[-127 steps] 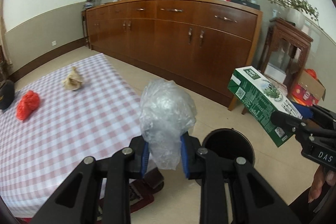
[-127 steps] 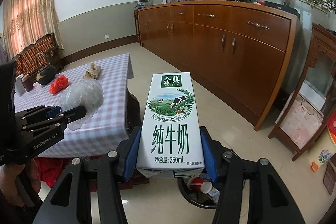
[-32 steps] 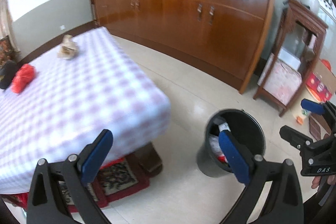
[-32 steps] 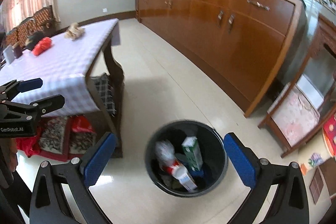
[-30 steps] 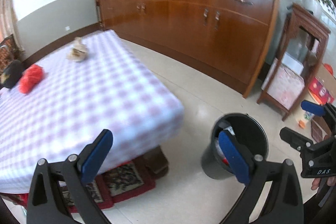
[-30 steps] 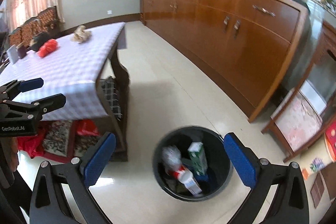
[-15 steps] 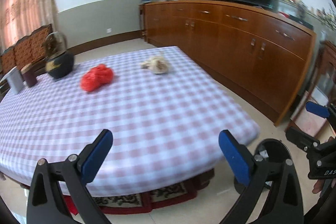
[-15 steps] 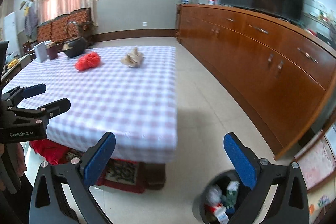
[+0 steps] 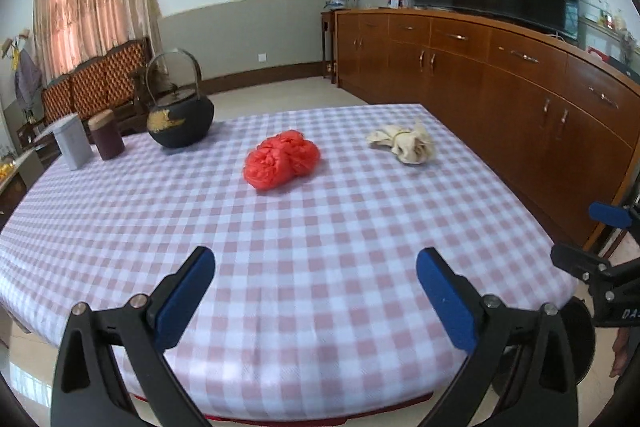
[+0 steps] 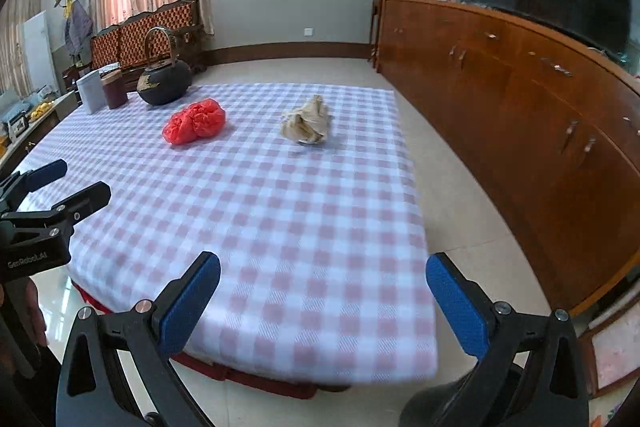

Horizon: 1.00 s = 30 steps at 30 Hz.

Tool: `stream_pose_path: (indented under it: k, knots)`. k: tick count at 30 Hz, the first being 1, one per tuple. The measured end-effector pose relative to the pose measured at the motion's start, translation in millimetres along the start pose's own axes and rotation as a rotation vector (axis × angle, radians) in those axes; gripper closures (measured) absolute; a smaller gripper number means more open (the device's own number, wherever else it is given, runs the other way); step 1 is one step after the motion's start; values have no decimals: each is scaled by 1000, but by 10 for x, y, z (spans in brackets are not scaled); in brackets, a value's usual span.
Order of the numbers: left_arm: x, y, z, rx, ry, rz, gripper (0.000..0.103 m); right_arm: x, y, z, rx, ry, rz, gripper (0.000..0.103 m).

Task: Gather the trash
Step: 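Move both tools back toward the table, then grasp the red plastic bag with the left tool while the right tool grasps the beige cloth bundle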

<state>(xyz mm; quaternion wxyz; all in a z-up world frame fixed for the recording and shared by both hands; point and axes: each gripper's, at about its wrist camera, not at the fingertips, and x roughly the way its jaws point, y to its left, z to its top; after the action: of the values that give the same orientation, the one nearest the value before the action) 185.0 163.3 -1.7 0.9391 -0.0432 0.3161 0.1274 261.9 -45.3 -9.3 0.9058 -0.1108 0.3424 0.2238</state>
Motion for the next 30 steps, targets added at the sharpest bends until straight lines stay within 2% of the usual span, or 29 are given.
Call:
stream_pose_path:
  k: [10, 20, 22, 24, 27, 30]
  knots:
    - [636, 295, 302, -15, 28, 12, 2, 775, 101, 588, -49, 28, 1, 0]
    - [1420, 408, 604, -24, 82, 6, 2, 1678, 84, 1036, -30, 92, 39, 11]
    - [1545, 414, 666, -26, 95, 4, 3, 1819, 86, 1109, -22, 111, 49, 15]
    - [1626, 390, 711, -24, 99, 1, 4, 1910, 91, 1152, -17, 125, 58, 29]
    - [1723, 361, 740, -6, 112, 5, 5, 2018, 101, 1194, -11, 143, 67, 34]
    - [1818, 377, 764, -19, 131, -4, 9, 2087, 110, 1208, -12, 160, 80, 47]
